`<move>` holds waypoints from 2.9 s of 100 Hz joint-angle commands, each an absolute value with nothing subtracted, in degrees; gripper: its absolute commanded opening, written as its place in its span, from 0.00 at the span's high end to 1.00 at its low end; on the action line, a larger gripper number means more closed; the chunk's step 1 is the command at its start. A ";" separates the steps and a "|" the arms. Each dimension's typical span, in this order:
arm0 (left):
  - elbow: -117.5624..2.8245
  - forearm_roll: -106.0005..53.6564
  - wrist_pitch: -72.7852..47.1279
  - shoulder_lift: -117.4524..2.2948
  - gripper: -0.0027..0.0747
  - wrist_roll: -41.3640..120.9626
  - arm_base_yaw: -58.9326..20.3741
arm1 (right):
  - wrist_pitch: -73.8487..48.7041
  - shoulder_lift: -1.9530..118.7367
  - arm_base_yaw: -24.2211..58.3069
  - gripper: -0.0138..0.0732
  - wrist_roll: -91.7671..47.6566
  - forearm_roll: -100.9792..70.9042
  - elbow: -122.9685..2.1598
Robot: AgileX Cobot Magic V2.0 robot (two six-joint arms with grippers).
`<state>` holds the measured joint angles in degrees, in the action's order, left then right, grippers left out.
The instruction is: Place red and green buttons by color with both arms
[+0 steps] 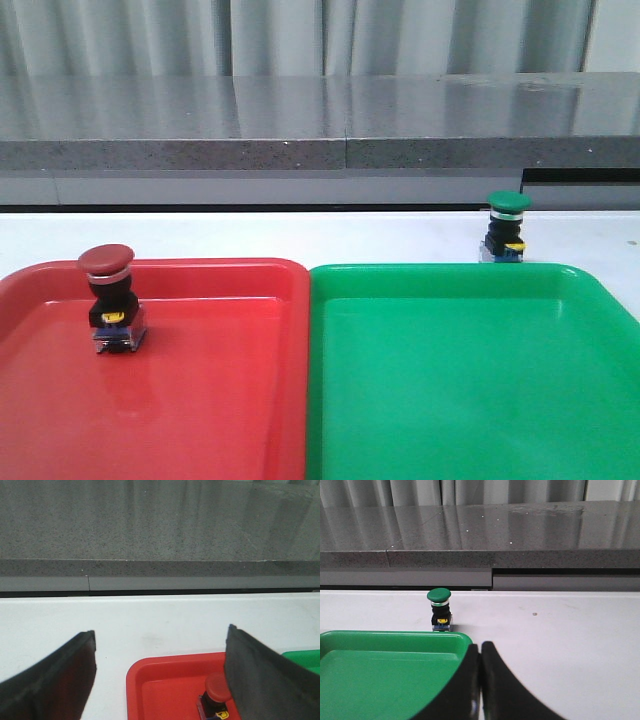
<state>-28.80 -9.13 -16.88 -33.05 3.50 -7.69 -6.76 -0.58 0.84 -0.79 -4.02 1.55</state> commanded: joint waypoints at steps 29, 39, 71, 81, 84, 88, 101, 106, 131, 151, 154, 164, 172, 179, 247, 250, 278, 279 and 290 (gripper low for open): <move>-28.18 -8.72 -19.13 -24.09 0.63 3.54 -7.60 | -1.91 -1.81 0.65 0.92 -0.95 -3.55 0.74; -28.18 -8.72 -19.27 -23.90 0.75 3.54 -7.60 | -1.91 -1.81 0.65 0.92 -0.95 -3.55 0.74; -28.18 -8.62 -19.17 -23.90 0.99 3.54 -7.60 | -1.91 -1.81 0.65 0.92 -0.95 -3.55 0.74; -28.18 -8.62 -19.17 -23.90 0.99 3.54 -7.60 | -1.91 -1.81 0.65 0.92 -0.95 -3.55 0.74; -28.18 -8.62 -19.17 -23.90 0.99 3.54 -7.60 | -1.91 -1.81 0.65 0.92 -0.95 -3.55 0.74; -28.18 -8.62 -19.17 -23.90 0.99 3.54 -7.60 | -1.91 -1.81 0.65 0.92 -0.95 -3.55 0.74; -28.18 -8.62 -19.17 -23.90 0.99 3.54 -7.60 | -1.91 -1.81 0.65 0.92 -0.95 -3.55 0.74; -28.18 -8.62 -19.17 -23.90 0.99 3.54 -7.60 | -1.91 -1.81 0.65 0.92 -0.95 -3.55 0.74; -28.18 -8.62 -18.88 -23.90 0.99 3.54 -7.60 | -1.91 -1.81 0.65 0.92 -0.95 -3.55 0.74; -26.72 -5.12 -10.97 -23.90 0.99 3.54 -7.60 | -1.91 -1.81 0.65 0.92 -0.95 -3.55 0.74; -26.20 -4.44 -8.64 -23.81 0.99 3.54 -7.60 | -1.91 -1.81 0.65 0.92 -0.95 -3.55 0.74; -23.35 -3.27 -2.94 -22.63 0.99 3.54 -7.60 | -1.91 -1.81 0.65 0.92 -0.95 -3.55 0.74; -21.15 -1.75 -0.64 -20.73 0.99 3.54 -7.60 | -1.91 -1.81 0.65 0.92 -0.95 -3.55 0.74; -18.68 0.00 -0.40 -18.73 0.99 3.54 -7.60 | -1.91 -1.81 0.65 0.92 -0.95 -3.55 0.74; 0.33 1.22 -0.51 2.00 0.99 -2.81 -3.41 | -1.96 -1.81 0.65 0.92 -0.95 -3.55 0.74; 0.79 1.22 -0.41 2.00 0.99 -3.35 -3.41 | -1.96 -1.81 0.65 0.92 -0.95 -3.55 0.74; 2.47 1.81 0.00 2.00 0.99 -4.74 -3.41 | -1.96 -1.81 0.65 0.92 -0.95 -3.55 0.74; 2.47 1.81 0.00 2.00 0.99 -4.74 -3.41 | -1.96 -1.81 0.65 0.92 -0.95 -3.55 0.74; 2.47 1.81 0.43 2.00 0.99 -4.74 -3.41 | -1.96 -1.81 0.65 0.92 -0.95 -3.55 0.74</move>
<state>0.07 1.64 -4.91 0.32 -3.99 -3.66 -6.76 -0.58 0.84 -0.79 -4.02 1.55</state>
